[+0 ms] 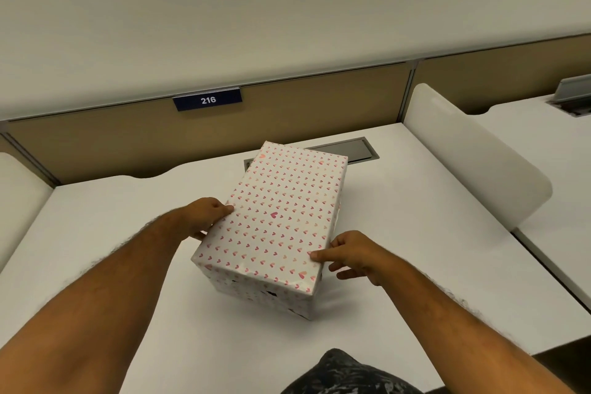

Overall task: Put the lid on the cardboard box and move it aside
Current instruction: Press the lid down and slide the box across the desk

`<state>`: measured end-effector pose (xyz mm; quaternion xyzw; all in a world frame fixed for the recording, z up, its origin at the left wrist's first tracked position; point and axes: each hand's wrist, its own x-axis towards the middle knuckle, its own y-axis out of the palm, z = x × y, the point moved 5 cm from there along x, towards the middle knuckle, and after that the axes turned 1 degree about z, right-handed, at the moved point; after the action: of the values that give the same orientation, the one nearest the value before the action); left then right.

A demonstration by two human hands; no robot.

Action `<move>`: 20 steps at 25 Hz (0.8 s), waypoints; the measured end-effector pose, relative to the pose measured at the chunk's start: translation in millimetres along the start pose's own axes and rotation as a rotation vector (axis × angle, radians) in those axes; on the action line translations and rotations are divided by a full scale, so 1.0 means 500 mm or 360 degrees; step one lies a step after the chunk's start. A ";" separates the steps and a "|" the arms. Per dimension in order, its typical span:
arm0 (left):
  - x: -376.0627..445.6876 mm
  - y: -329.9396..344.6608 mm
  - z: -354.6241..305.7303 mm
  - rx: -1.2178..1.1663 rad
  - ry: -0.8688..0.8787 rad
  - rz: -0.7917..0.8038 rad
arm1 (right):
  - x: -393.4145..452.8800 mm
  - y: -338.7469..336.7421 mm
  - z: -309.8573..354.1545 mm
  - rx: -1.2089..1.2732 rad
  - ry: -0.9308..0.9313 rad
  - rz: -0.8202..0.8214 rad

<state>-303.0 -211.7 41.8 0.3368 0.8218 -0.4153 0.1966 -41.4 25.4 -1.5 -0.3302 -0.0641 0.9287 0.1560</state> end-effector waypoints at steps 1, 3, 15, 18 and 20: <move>-0.001 0.006 0.014 0.0007 -0.0017 0.0007 | -0.001 0.004 -0.003 -0.0017 0.0004 0.0005; 0.001 0.018 0.034 -0.0040 -0.0010 -0.0044 | -0.002 0.008 -0.005 -0.0003 0.0002 -0.0004; -0.024 0.047 0.038 0.0167 0.0394 -0.0402 | -0.027 0.020 0.042 0.0010 -0.0231 -0.0074; -0.011 0.029 -0.013 0.0237 0.0413 -0.0352 | -0.024 0.010 0.096 0.0002 -0.0477 -0.0239; -0.001 0.041 -0.040 0.0284 0.0410 -0.0308 | -0.008 -0.003 0.110 -0.0085 -0.0480 -0.0315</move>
<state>-289.1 -186.8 42.3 0.3227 0.8286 -0.4572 0.0182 -72.9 24.6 44.0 -0.1833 -0.1438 0.9457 0.2265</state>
